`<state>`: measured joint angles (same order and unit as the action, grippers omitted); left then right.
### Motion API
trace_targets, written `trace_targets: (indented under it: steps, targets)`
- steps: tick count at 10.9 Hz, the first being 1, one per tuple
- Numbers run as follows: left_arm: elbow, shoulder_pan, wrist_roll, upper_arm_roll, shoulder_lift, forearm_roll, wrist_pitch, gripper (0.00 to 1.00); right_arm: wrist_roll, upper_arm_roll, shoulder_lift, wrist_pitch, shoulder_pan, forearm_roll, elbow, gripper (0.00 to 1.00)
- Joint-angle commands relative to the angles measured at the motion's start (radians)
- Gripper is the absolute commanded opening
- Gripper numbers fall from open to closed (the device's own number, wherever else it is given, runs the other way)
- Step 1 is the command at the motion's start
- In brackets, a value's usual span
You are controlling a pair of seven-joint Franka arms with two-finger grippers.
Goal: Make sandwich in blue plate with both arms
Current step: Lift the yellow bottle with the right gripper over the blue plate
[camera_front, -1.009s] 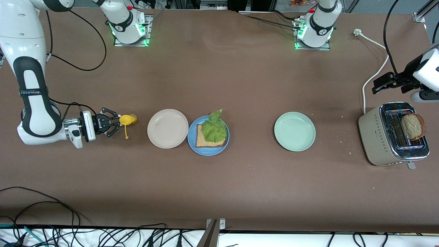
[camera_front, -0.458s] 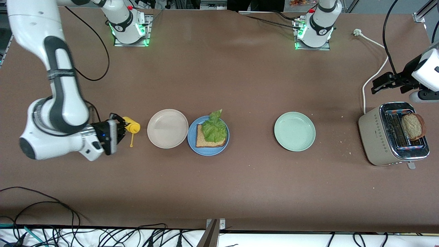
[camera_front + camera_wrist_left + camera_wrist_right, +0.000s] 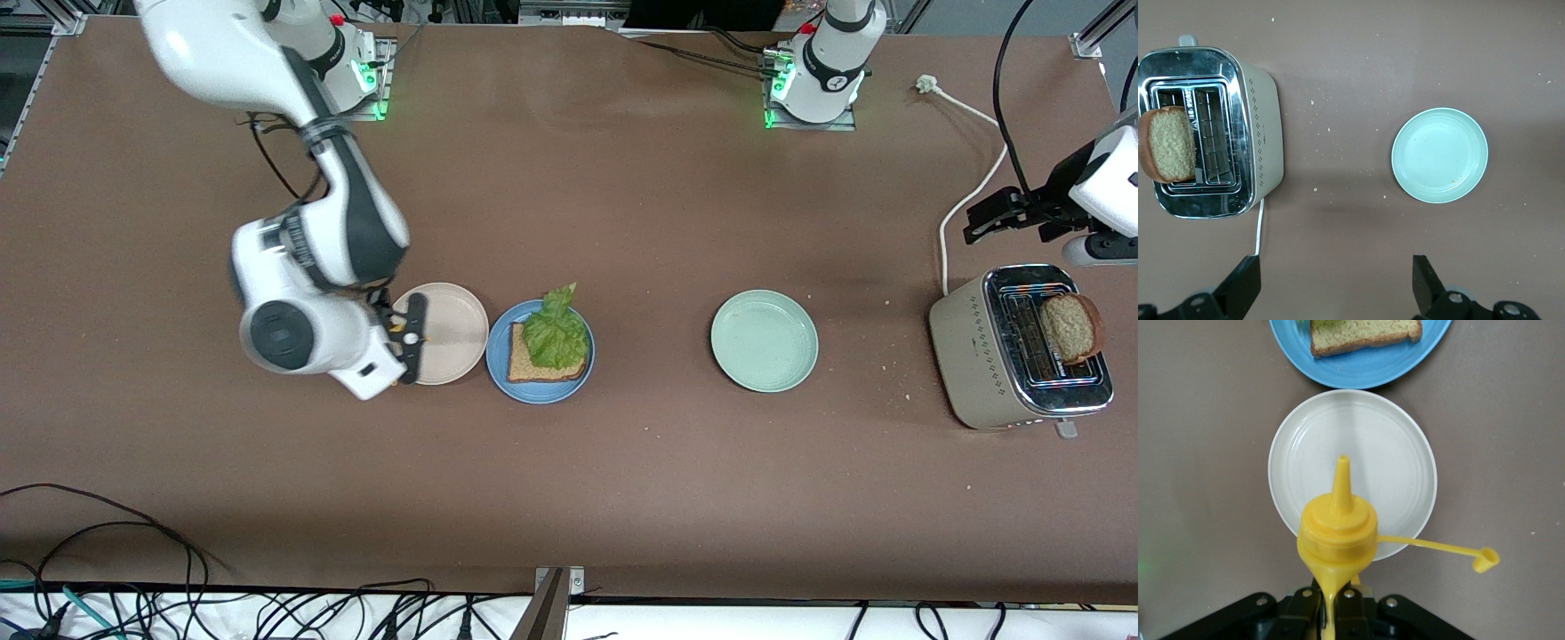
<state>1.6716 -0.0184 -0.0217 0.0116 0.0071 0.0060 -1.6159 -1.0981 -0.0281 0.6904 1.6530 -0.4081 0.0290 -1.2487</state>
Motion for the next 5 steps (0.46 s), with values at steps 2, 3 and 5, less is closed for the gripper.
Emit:
trace_targets:
  steps: [2,3,5]
  targets:
    - [0.01,0.0,0.023,0.001,-0.013,-0.009,-0.009,1.0,0.228,-0.015,0.044,0.037,-0.234,-0.333,0.018,0.0]
    - [0.01,-0.008,0.025,0.002,-0.012,-0.006,-0.01,1.0,0.281,-0.015,0.064,0.037,-0.283,-0.4,0.017,0.0]
    - [0.001,-0.021,0.026,0.013,0.004,-0.006,-0.012,1.0,0.342,-0.015,0.08,0.03,-0.33,-0.472,0.014,0.0]
